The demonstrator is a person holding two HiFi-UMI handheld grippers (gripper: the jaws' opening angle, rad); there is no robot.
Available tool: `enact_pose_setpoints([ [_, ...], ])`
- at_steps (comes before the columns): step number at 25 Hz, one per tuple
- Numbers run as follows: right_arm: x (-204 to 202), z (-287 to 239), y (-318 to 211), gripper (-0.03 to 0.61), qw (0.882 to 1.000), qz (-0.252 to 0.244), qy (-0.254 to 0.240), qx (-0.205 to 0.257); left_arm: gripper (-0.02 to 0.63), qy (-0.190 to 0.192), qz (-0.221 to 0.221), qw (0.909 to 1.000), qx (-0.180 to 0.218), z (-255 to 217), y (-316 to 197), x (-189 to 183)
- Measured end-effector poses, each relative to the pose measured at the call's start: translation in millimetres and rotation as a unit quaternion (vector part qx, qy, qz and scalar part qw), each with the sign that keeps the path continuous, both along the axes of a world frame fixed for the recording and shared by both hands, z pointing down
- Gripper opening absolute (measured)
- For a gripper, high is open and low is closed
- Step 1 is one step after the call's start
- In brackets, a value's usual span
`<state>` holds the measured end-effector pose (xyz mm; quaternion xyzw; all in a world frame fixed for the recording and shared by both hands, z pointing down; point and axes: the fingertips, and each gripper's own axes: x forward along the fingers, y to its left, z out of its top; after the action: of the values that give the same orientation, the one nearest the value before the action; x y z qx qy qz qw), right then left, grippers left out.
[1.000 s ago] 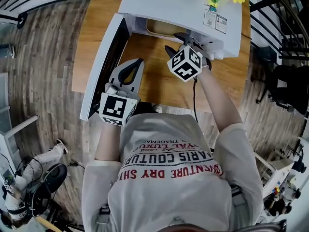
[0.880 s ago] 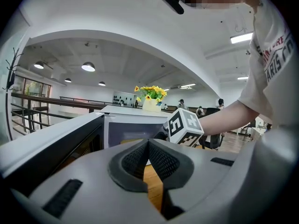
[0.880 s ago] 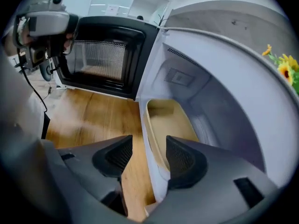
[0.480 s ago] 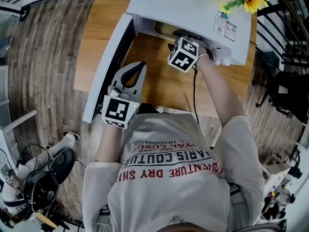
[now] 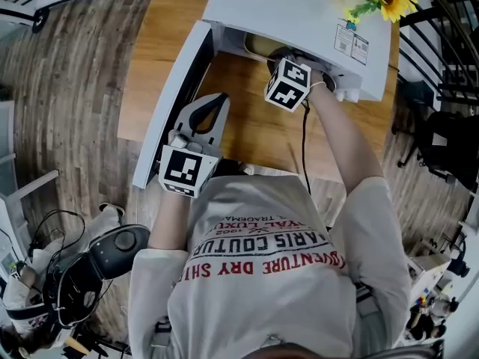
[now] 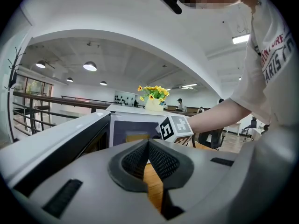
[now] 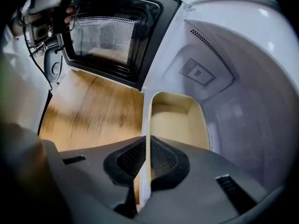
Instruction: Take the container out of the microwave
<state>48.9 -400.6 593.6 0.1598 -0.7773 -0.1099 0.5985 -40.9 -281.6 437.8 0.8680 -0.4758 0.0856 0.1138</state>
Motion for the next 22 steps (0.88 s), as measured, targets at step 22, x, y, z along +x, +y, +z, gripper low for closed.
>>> enact_pose_setpoints([
  [22, 16, -98, 149, 0.035, 0.968, 0.090, -0.235, 0.010, 0.012, -0.012, -0.005, 0.9990, 0.043, -40, 87, 19],
])
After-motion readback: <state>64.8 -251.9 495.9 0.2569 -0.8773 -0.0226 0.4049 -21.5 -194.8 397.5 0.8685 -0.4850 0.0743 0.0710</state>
